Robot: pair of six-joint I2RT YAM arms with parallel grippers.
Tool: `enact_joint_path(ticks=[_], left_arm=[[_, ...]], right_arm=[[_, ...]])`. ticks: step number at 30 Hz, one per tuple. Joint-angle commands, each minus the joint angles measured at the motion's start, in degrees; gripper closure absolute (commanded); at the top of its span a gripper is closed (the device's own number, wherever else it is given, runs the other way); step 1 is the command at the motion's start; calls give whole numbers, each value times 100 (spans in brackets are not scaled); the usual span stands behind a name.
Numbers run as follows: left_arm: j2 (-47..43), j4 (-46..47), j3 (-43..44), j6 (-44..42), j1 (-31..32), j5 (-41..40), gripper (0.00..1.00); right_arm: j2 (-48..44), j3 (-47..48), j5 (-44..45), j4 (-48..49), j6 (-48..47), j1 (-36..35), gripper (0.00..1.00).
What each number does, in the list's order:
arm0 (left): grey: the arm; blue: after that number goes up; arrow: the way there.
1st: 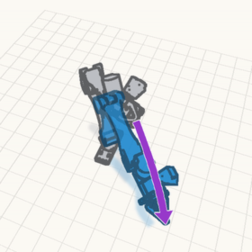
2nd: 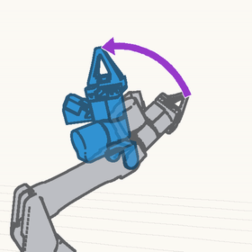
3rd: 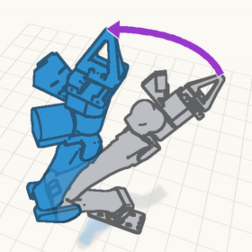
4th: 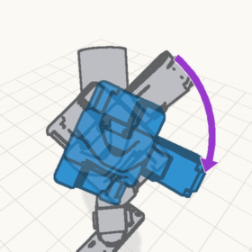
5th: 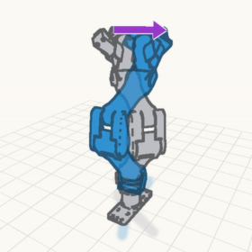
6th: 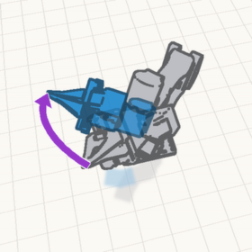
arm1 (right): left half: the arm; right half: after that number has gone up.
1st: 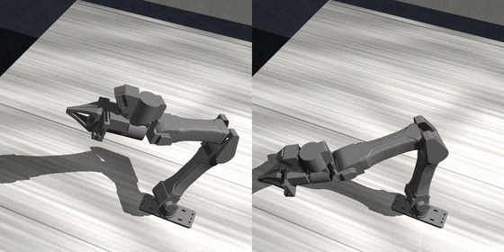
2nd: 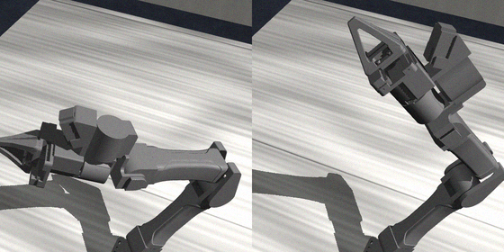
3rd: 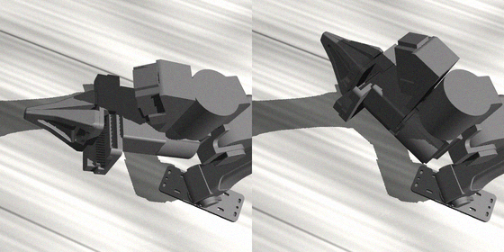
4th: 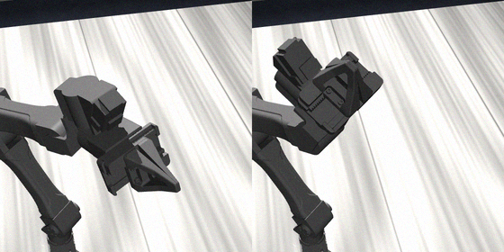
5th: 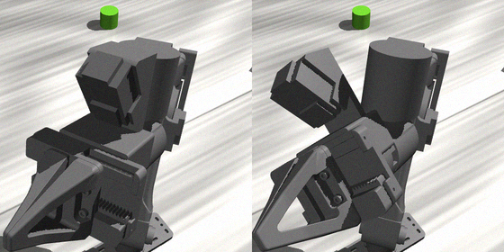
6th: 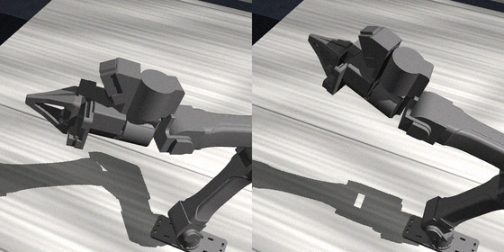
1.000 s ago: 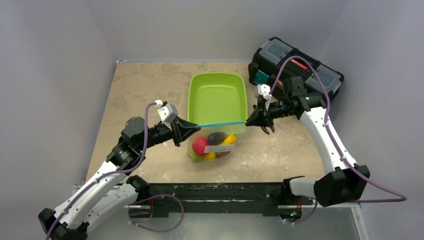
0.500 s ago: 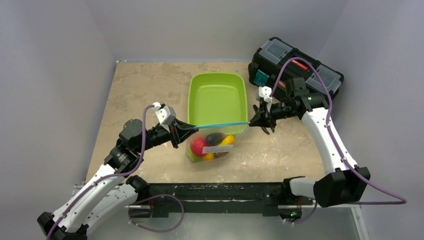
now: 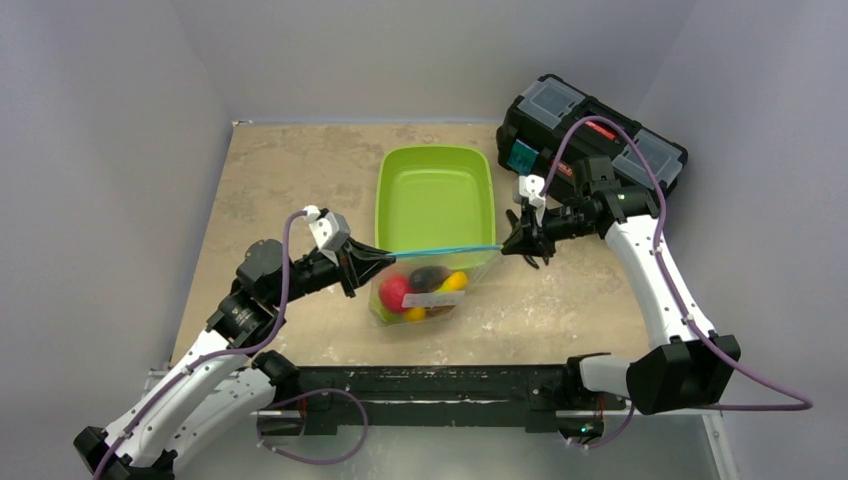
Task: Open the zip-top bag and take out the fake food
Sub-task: Unzip the zipper food storage bag at the center of the board.
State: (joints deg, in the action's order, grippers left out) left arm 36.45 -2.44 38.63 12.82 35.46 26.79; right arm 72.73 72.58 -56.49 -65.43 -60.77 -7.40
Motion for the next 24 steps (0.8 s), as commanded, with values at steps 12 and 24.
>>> enact_joint_path(ticks=[12,24], left_arm=[[-35,368,105,-26,-82,33,100],[532,745,290,130,-76,421,100]], right_arm=[[202,716,93,-1386,-761,176,50],[703,2015,-534,-1172,150,-776,21]])
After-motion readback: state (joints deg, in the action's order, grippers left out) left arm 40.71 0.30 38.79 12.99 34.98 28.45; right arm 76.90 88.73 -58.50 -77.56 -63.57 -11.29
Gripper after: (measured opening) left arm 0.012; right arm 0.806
